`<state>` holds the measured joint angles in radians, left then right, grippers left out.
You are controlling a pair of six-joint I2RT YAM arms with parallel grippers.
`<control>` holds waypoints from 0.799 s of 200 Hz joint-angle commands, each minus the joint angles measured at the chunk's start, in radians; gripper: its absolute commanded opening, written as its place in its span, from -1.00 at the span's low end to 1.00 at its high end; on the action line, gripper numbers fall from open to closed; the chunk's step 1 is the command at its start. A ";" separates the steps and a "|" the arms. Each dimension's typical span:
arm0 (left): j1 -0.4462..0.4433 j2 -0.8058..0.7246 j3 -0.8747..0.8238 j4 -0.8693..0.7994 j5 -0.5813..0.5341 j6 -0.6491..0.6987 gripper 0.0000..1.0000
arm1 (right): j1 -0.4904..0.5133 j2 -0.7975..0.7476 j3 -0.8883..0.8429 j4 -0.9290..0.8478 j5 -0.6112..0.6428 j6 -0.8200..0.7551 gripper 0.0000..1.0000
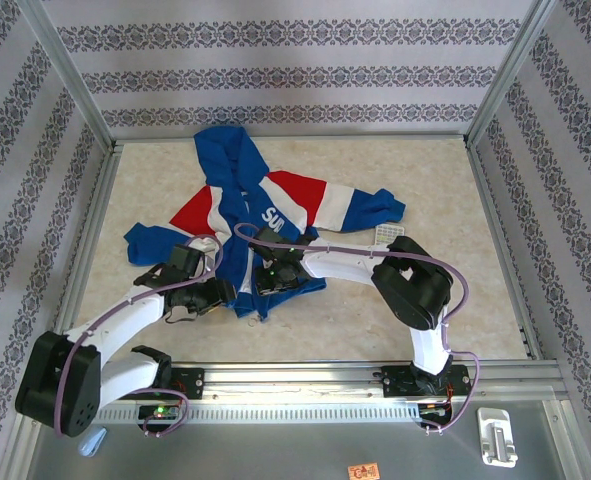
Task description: Zip up the jacket
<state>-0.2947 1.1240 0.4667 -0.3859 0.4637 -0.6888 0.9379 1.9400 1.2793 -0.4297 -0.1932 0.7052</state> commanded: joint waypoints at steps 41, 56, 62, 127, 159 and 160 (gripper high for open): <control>-0.008 -0.029 0.041 0.040 0.093 -0.030 -1.00 | -0.022 -0.008 -0.054 0.025 0.001 0.031 -0.76; -0.007 -0.071 0.046 0.048 0.097 -0.058 -1.00 | -0.033 -0.023 -0.084 0.070 -0.013 0.053 -0.76; -0.006 -0.085 0.047 0.058 0.103 -0.068 -1.00 | -0.039 -0.032 -0.099 0.091 -0.019 0.065 -0.77; -0.007 -0.079 -0.043 0.334 0.194 -0.192 -1.00 | -0.071 -0.176 -0.187 0.186 -0.019 0.122 -0.64; -0.003 -0.066 -0.065 0.389 0.231 -0.204 -1.00 | -0.118 -0.296 -0.254 0.272 -0.043 0.181 -0.41; -0.003 -0.067 -0.066 0.392 0.232 -0.206 -1.00 | -0.120 -0.299 -0.256 0.276 -0.044 0.184 -0.40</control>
<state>-0.2947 1.0527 0.4217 -0.1146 0.6418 -0.8551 0.8547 1.7351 1.0660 -0.2375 -0.2371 0.8341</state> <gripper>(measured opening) 0.052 0.277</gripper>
